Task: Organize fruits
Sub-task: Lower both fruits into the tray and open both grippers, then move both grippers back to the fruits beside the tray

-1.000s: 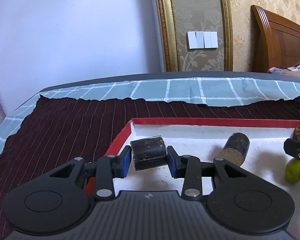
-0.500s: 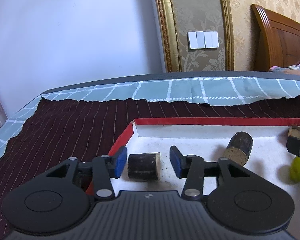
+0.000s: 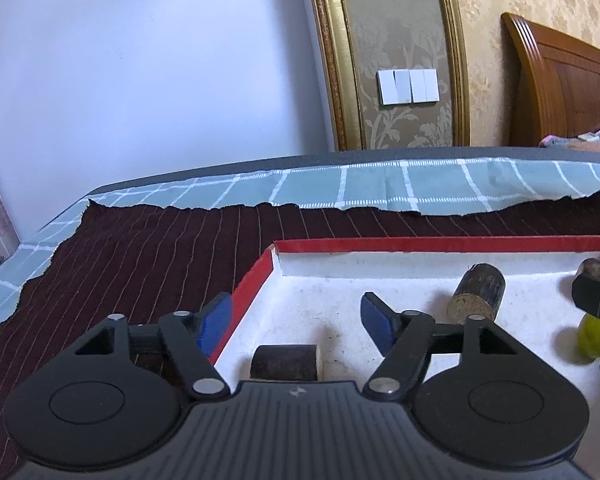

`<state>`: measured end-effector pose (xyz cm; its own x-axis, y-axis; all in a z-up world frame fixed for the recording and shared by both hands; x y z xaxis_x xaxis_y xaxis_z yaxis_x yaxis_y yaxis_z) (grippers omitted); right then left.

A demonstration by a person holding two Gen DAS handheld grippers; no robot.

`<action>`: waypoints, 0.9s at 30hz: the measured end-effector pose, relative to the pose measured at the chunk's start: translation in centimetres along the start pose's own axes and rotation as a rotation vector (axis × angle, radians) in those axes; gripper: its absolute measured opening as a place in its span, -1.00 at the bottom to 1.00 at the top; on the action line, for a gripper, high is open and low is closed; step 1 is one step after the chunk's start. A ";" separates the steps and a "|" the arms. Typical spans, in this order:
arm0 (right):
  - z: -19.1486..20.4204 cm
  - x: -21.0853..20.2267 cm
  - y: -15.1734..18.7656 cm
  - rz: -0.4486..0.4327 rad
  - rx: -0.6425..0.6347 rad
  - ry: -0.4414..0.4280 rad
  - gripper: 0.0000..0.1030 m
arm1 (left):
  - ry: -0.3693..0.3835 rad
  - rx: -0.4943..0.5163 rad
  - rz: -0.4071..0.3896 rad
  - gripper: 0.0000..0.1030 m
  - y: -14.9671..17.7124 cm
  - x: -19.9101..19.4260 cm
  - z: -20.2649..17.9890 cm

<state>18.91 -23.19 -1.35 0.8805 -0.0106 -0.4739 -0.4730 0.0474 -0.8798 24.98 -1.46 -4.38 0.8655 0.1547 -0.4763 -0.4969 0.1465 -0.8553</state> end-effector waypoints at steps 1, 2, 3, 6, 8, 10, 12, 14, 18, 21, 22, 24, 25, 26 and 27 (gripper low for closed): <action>-0.1 -0.1 0.0 -0.004 0.005 0.001 0.89 | 0.001 -0.003 0.000 0.54 0.0 -0.1 0.0; -0.1 -0.2 -0.1 -0.007 0.008 0.000 0.97 | 0.000 -0.003 0.000 0.55 0.1 -0.2 0.1; -0.1 -0.3 -0.1 -0.011 0.008 -0.002 1.00 | -0.002 -0.002 0.002 0.55 0.2 -0.2 0.1; 0.0 -0.5 0.1 -0.011 -0.007 0.000 1.00 | 0.002 0.001 0.011 0.55 0.4 -0.6 0.1; 0.1 -0.6 0.2 -0.006 -0.022 0.005 1.00 | 0.009 -0.004 0.016 0.55 0.6 -0.9 0.2; 0.0 -0.7 0.3 -0.006 -0.025 0.005 1.00 | 0.013 -0.004 0.020 0.55 0.8 -1.3 0.4; -0.1 -1.0 0.5 -0.003 -0.018 0.000 1.00 | 0.011 -0.010 0.027 0.55 1.1 -1.6 0.7; -0.2 -1.3 0.7 -0.001 -0.009 -0.005 1.00 | 0.018 -0.022 0.038 0.55 1.4 -2.0 1.1; -0.4 -1.9 1.1 -0.005 -0.006 -0.002 1.00 | 0.045 -0.049 0.064 0.55 2.2 -3.0 1.6; -0.3 -2.2 1.5 0.001 -0.007 -0.005 1.00 | 0.054 -0.061 0.051 0.55 2.8 -4.3 2.1; -0.3 -2.3 1.6 0.004 -0.009 -0.007 1.00 | 0.052 -0.065 0.048 0.55 3.0 -4.7 2.4; -0.1 -2.9 2.1 0.005 -0.005 -0.022 1.00 | 0.055 -0.084 0.039 0.55 3.3 -5.4 3.0; 0.0 -3.3 2.4 0.002 -0.002 -0.034 1.00 | 0.059 -0.093 0.036 0.55 3.4 -5.8 3.2; 0.1 -3.8 2.7 0.000 0.001 -0.045 1.00 | 0.064 -0.101 0.033 0.55 3.5 -6.1 3.5; 0.1 -4.2 3.1 -0.002 0.003 -0.052 1.00 | 0.068 -0.109 0.031 0.56 3.7 -6.4 3.8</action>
Point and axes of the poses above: each gripper's, at about its wrist camera, not at the fingertips, and x roughly the way its jaws point, z to its left, y to its underside, the point moved 8 cm from there along x, roughly the way its jaws point, and after that the axes turned 5 degrees about -y, right-handed, at the moved point
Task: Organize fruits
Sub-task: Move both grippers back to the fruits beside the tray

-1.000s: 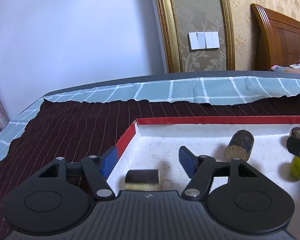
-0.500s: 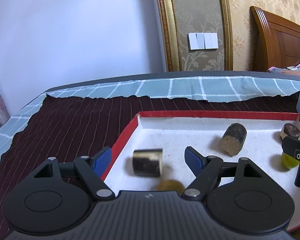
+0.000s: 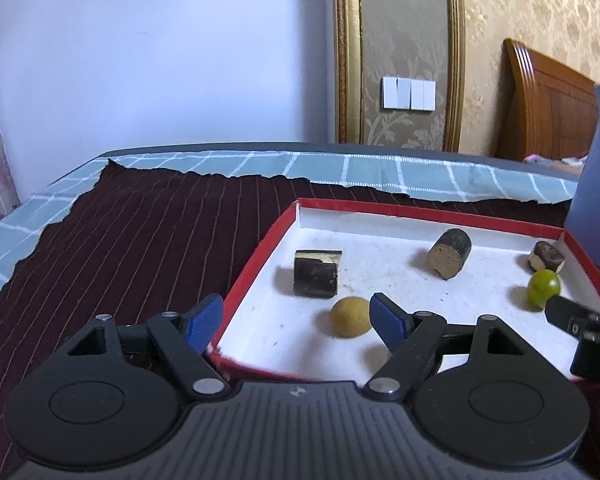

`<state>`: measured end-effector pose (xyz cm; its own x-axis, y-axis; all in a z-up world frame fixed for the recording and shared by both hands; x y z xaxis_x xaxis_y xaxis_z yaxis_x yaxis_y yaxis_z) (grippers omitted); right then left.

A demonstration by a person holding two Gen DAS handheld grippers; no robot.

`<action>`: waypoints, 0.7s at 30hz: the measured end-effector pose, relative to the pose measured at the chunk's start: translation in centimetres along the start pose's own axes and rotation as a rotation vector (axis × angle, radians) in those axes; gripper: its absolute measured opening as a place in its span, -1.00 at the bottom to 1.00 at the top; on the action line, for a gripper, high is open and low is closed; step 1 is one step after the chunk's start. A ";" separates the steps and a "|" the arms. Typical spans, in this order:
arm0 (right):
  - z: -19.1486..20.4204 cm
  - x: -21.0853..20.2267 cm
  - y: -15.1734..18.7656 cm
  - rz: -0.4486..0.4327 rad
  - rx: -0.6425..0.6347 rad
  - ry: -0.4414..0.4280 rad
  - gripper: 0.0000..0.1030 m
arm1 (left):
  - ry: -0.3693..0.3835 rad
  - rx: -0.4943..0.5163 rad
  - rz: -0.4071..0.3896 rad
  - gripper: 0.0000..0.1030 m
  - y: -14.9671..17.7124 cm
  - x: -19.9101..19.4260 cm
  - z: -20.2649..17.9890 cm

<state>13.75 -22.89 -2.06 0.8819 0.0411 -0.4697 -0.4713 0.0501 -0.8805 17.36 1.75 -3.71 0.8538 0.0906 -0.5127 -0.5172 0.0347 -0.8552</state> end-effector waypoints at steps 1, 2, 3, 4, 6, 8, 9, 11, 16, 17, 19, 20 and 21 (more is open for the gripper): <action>0.0 -0.4 0.3 -0.004 0.002 -0.003 1.00 | 0.003 -0.009 -0.002 0.56 0.2 -0.4 0.3; -0.1 -0.8 0.5 -0.010 0.007 -0.001 1.00 | 0.005 -0.015 -0.007 0.56 0.4 -0.7 0.5; -0.2 -1.1 0.6 -0.015 0.015 0.002 1.00 | 0.004 -0.019 -0.014 0.56 0.6 -1.1 0.7; -0.4 -1.3 0.7 -0.018 0.028 0.004 1.00 | 0.002 -0.024 -0.019 0.61 0.8 -1.5 0.9; -1.0 -1.7 0.9 -0.023 0.065 0.006 1.00 | 0.003 -0.041 -0.026 0.68 1.3 -2.2 1.4; -1.6 -2.0 1.1 -0.028 0.101 0.008 1.00 | 0.009 -0.049 -0.028 0.69 2.0 -2.6 1.7; -2.0 -2.2 1.3 -0.030 0.122 0.011 1.00 | 0.009 -0.048 -0.024 0.69 2.4 -2.7 1.8; -2.6 -2.6 1.5 -0.038 0.159 0.012 1.00 | -0.001 -0.034 -0.015 0.69 3.4 -2.7 1.9; -4.0 -3.6 3.1 -0.008 0.283 0.005 1.00 | 0.021 -0.023 0.010 0.69 4.9 -3.2 2.3; -4.3 -3.8 3.6 0.010 0.314 0.007 1.00 | 0.038 -0.021 0.011 0.69 5.1 -3.4 2.4; -4.7 -4.5 4.2 0.014 0.346 0.013 1.00 | 0.063 -0.012 0.023 0.69 5.6 -3.7 2.4; -4.6 -5.0 4.3 0.006 0.342 0.009 1.00 | 0.079 -0.011 0.034 0.69 5.8 -3.8 2.3; -4.4 -5.5 4.4 0.000 0.325 0.003 1.00 | 0.108 -0.013 0.043 0.69 6.0 -3.9 2.3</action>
Point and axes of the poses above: each gripper's, at about its wrist camera, not at the fingertips, and x roughly the way its jaws point, z to its left, y to its underside, the point moved 8 cm from there along x, roughly the way its jaws point, and after that the axes turned 5 degrees about -y, right-handed, at the moved point
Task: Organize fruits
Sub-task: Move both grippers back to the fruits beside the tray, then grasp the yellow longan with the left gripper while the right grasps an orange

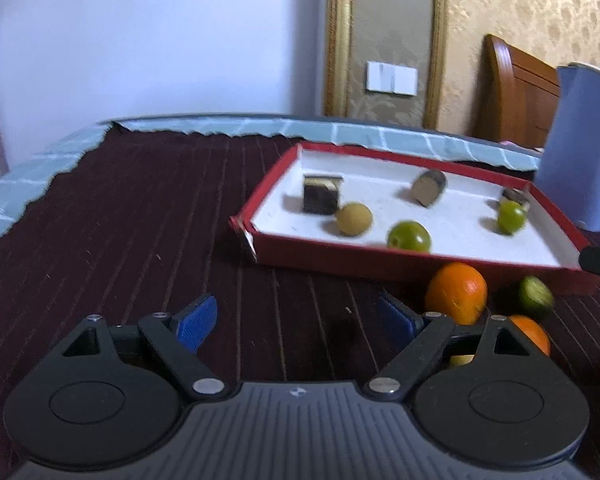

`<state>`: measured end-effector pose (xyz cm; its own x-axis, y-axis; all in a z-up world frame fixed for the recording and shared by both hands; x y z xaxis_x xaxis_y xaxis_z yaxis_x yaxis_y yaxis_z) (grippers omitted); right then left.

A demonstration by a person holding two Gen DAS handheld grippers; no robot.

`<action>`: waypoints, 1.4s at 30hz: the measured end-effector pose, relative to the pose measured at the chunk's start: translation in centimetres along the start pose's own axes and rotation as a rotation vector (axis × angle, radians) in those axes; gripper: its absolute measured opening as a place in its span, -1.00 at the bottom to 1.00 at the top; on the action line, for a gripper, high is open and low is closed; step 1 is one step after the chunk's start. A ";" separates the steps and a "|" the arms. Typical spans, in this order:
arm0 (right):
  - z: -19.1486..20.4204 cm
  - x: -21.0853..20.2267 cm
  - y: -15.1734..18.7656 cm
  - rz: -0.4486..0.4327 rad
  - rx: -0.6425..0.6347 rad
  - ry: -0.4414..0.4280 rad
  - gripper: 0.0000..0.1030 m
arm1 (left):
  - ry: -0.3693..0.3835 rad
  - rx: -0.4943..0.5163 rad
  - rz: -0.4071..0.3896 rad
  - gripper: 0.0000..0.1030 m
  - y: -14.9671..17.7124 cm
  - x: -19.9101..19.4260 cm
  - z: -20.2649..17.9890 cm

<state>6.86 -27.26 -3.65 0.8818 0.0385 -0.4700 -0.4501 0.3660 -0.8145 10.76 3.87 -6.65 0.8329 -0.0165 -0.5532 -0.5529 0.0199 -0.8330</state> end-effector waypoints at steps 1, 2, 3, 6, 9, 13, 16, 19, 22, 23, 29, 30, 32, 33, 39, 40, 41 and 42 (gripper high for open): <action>0.3 -0.4 0.2 0.000 -0.023 -0.006 1.00 | 0.028 0.000 0.000 0.69 0.2 -0.2 -0.1; 0.8 -0.8 0.5 0.001 -0.059 -0.021 1.00 | 0.053 0.003 -0.002 0.69 0.3 -0.5 -0.3; 1.5 -1.1 0.7 0.007 -0.095 -0.037 1.00 | 0.074 0.013 -0.002 0.69 0.5 -0.7 -0.6; 4.0 -2.1 1.5 0.008 -0.254 -0.079 1.00 | 0.114 0.051 -0.012 0.69 0.9 -1.3 -1.4; 6.1 -3.0 2.3 -0.005 -0.405 -0.073 1.00 | 0.146 0.086 -0.034 0.69 1.0 -2.0 -2.2; 6.9 -3.1 3.1 0.001 -0.535 0.010 1.00 | 0.168 0.134 -0.053 0.69 1.0 -2.4 -3.4; 6.2 -2.5 3.4 0.035 -0.532 0.064 1.00 | 0.182 0.179 -0.048 0.69 1.3 -2.5 -4.5; 5.3 -2.5 3.2 0.047 -0.480 0.055 1.00 | 0.165 0.232 -0.028 0.69 1.7 -2.2 -5.5; 4.9 -2.6 3.2 0.045 -0.450 0.044 1.00 | 0.145 0.238 -0.037 0.68 1.5 -2.1 -5.9; 4.8 -2.5 3.2 0.046 -0.444 0.043 1.00 | 0.139 0.238 -0.034 0.68 1.5 -2.0 -6.1; 4.7 -2.3 3.3 0.051 -0.435 0.047 1.00 | 0.110 0.257 0.016 0.45 1.9 -1.0 -7.5; 4.7 -2.3 3.3 0.052 -0.429 0.041 1.00 | 0.127 0.244 0.021 0.24 1.9 -1.0 -7.4; 4.5 -2.2 3.2 0.053 -0.417 0.045 1.00 | 0.150 0.211 0.033 -0.11 2.0 -1.1 -6.9; 4.4 -2.2 3.2 0.054 -0.412 0.046 1.00 | 0.145 0.206 0.030 -0.26 2.0 -1.1 -6.6; 5.6 -2.5 3.8 0.072 -0.463 -0.018 1.00 | 0.122 0.185 0.017 -0.48 2.0 -1.6 -4.5; 6.1 -2.7 4.1 0.074 -0.482 -0.039 1.00 | 0.104 0.179 0.013 -0.48 2.0 -1.5 -3.8; 6.6 -2.8 4.4 0.073 -0.499 -0.048 1.00 | 0.089 0.169 0.014 -0.48 1.9 -1.4 -3.3; 7.0 -2.9 4.6 0.074 -0.514 -0.055 1.00 | 0.070 0.158 0.021 -0.48 1.9 -1.2 -2.6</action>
Point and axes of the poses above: each gripper's, at about its wrist camera, not at the fingertips, and x roughly the way its jaws point, z to its left, y to its underside, the point moved 8 cm from there along x, roughly the way its jaws point, and after that the axes turned 5 degrees about -y, right-handed, at the moved point
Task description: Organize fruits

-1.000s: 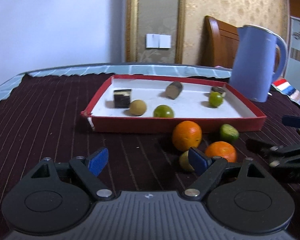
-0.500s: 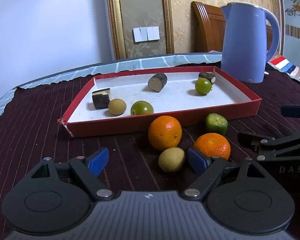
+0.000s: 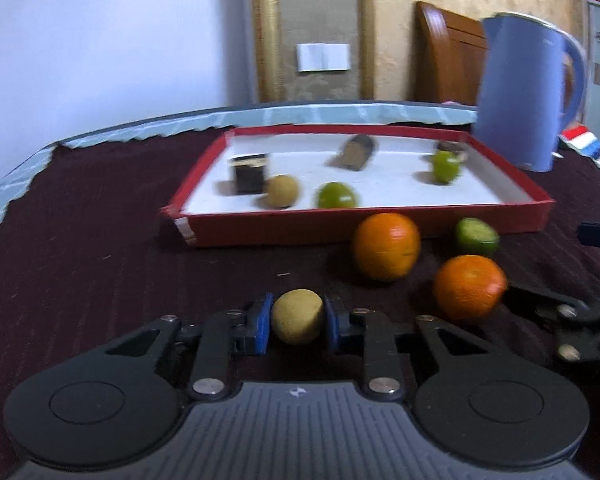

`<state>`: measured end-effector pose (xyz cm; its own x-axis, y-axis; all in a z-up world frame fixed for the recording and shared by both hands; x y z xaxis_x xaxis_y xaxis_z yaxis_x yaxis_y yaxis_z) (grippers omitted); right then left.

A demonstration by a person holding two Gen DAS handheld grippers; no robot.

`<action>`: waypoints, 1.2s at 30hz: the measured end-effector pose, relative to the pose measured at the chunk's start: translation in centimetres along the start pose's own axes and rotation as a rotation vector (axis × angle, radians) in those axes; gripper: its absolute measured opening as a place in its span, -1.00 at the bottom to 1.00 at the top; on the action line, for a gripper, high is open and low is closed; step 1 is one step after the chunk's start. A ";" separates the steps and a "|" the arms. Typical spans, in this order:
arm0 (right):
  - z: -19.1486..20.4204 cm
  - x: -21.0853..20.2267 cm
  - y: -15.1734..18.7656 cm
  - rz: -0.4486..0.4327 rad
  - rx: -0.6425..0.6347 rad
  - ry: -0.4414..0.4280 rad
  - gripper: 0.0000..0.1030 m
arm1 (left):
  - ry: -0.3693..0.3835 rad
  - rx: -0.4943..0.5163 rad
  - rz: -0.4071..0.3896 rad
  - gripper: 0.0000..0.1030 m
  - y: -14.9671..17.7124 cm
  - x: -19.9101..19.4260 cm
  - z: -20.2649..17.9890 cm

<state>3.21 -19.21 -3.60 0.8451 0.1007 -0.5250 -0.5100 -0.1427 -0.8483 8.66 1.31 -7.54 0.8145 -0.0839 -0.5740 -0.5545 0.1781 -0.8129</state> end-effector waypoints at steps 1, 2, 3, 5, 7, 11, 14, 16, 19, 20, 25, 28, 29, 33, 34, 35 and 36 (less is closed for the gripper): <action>0.5 0.0 -0.1 0.003 -0.016 -0.012 1.00 | -0.020 -0.013 0.005 -0.48 0.0 0.2 0.6; 1.0 0.1 -0.1 0.008 -0.025 -0.029 1.00 | -0.029 -0.022 0.007 -0.48 -0.1 0.3 1.1; 1.3 0.1 -0.3 0.012 -0.028 -0.044 1.00 | -0.027 -0.029 0.011 -0.48 -0.1 0.4 1.3; 2.1 0.4 -0.5 0.027 -0.035 -0.085 1.00 | -0.031 -0.027 0.009 -0.48 -0.1 0.5 1.3; 3.0 0.7 -0.7 0.035 -0.064 -0.096 0.99 | -0.044 -0.007 0.003 -0.48 -0.1 0.5 1.1; 4.8 2.0 -0.5 0.085 -0.103 -0.139 0.51 | -0.031 -0.023 0.005 -0.48 -0.1 0.6 1.3; 5.4 2.5 -0.6 0.099 -0.089 -0.184 0.11 | -0.021 -0.035 0.005 -0.48 0.0 0.7 1.4; 5.6 2.5 -0.6 0.102 -0.059 -0.233 -0.22 | -0.022 -0.033 0.003 -0.48 0.0 0.7 1.4; 5.7 2.2 -0.4 0.092 -0.055 -0.228 -0.23 | -0.013 -0.043 0.001 -0.48 0.0 0.6 1.5; 5.7 2.1 -0.4 0.089 -0.054 -0.223 -0.23 | -0.006 -0.052 0.000 -0.48 0.0 0.7 1.6; 5.0 1.5 -0.3 0.063 -0.064 -0.141 -0.23 | 0.026 -0.091 -0.002 -0.48 0.0 0.5 2.0; 4.3 1.1 -0.6 0.039 -0.053 -0.111 -0.23 | 0.041 -0.101 -0.011 -0.48 -0.1 0.3 2.1; 4.1 1.0 -0.7 0.032 -0.039 -0.107 -0.23 | 0.040 -0.102 -0.017 -0.48 -0.1 0.1 2.1; 2.6 1.1 -1.1 0.011 0.014 -0.073 -0.23 | 0.024 -0.063 -0.053 -0.48 -0.5 -0.4 1.4; 2.2 1.2 -1.1 0.010 0.031 -0.068 -0.23 | 0.019 -0.053 -0.053 -0.48 -0.6 -0.4 1.2; 1.9 1.3 -1.1 0.011 0.046 -0.068 -0.23 | 0.021 -0.051 -0.049 -0.48 -0.6 -0.2 1.0; 1.8 1.4 -1.0 0.012 0.053 -0.069 -0.23 | 0.024 -0.054 -0.043 -0.48 -0.7 -0.1 0.8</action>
<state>4.64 -17.16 -3.63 0.8265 0.1671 -0.5375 -0.5296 -0.0924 -0.8432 9.11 2.02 -6.82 0.8341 -0.1139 -0.5397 -0.5276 0.1211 -0.8408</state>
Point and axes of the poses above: each gripper's, at about its wrist camera, not at the fingertips, and x roughly the way its jaws point, z to its left, y to its underside, the point moved 8 cm from there along x, roughly the way its jaws point, and after that the axes turned 5 degrees about -y, right-handed, at the moved point
